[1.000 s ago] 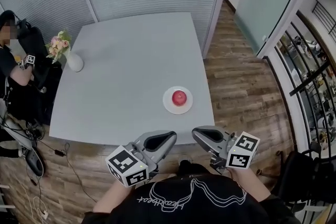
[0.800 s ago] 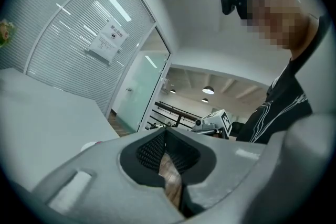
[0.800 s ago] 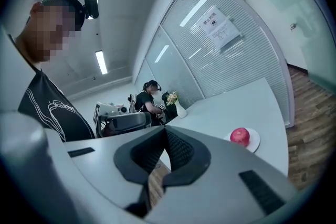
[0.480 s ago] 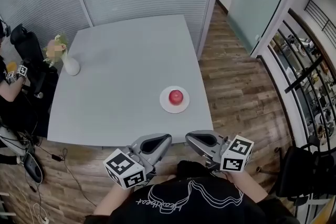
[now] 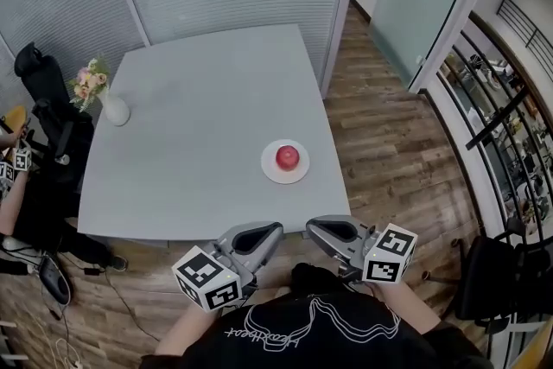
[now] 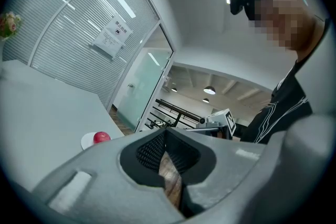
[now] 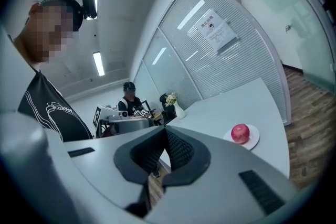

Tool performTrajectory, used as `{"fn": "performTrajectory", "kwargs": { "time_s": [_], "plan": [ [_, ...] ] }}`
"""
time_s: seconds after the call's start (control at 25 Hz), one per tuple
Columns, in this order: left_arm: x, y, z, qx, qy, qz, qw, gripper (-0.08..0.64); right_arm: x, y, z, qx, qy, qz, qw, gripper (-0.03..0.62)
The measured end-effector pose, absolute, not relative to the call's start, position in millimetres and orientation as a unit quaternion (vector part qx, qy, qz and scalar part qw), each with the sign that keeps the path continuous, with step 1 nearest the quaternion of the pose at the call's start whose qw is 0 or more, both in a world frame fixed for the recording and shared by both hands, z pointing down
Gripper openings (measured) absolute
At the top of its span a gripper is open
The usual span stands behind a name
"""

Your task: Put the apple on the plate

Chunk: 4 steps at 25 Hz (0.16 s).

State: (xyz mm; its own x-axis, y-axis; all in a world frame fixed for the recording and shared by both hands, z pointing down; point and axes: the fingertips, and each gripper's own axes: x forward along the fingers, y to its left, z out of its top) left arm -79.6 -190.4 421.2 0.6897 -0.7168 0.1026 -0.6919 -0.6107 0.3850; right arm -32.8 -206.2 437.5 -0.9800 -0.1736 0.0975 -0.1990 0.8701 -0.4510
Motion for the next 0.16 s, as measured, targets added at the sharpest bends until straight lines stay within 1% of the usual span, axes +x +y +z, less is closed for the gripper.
{"fn": "performTrajectory", "kwargs": {
  "time_s": [0.16],
  "plan": [
    [-81.6, -172.6, 422.6, 0.897, -0.395, -0.027, 0.197, 0.014, -34.4, -188.5, 437.8, 0.098, -0.967, 0.233, 0.029, 0.009]
  ]
}}
